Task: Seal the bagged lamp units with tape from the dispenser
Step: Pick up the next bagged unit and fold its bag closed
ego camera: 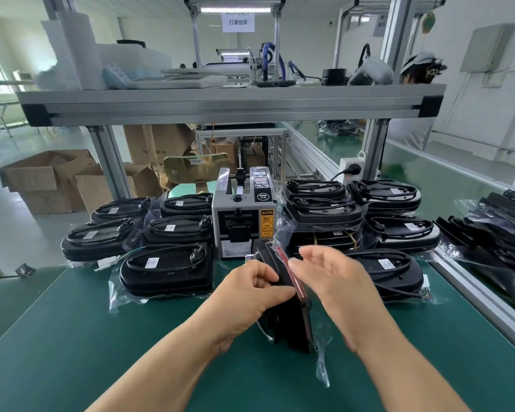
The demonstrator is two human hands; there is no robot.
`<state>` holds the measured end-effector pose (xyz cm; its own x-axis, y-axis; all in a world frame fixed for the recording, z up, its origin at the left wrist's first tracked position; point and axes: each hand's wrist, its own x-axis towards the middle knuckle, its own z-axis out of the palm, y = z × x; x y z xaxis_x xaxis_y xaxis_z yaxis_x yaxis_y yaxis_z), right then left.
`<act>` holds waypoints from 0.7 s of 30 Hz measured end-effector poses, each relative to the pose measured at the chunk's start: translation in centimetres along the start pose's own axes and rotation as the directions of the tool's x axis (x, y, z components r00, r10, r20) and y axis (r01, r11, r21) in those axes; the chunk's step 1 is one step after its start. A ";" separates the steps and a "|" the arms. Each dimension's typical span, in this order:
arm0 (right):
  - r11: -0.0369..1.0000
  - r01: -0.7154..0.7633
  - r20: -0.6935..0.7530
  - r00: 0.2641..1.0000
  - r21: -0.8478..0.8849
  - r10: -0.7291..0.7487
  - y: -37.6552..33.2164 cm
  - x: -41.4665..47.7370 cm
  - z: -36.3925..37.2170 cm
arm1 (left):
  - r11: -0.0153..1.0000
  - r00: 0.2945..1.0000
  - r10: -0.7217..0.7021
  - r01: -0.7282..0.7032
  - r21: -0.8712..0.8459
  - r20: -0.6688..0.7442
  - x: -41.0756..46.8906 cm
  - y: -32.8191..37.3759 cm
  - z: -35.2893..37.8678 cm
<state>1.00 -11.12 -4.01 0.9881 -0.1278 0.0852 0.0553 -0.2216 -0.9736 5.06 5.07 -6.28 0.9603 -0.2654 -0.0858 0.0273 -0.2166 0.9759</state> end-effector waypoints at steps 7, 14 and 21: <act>0.850 0.015 0.074 0.997 -0.526 0.029 -1.3 7.3 1.9 | 0.999 1.000 -0.011 0.010 0.049 0.026 0.1 0.9 -0.1; 0.736 0.087 0.024 0.995 -0.672 -0.096 -0.8 10.6 3.6 | 0.991 0.997 -0.004 -0.006 0.134 0.079 0.7 1.4 -0.1; 0.870 0.077 -0.011 0.995 -0.487 -0.095 0.4 11.0 3.8 | 0.997 0.995 -0.061 0.065 -0.036 0.081 2.6 2.0 -1.4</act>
<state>12.40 -8.95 -4.24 0.9768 -0.1171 0.1795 0.0548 -0.6732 -0.7374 7.98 5.28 -4.25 0.9311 -0.3269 -0.1616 0.0991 -0.1996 0.9749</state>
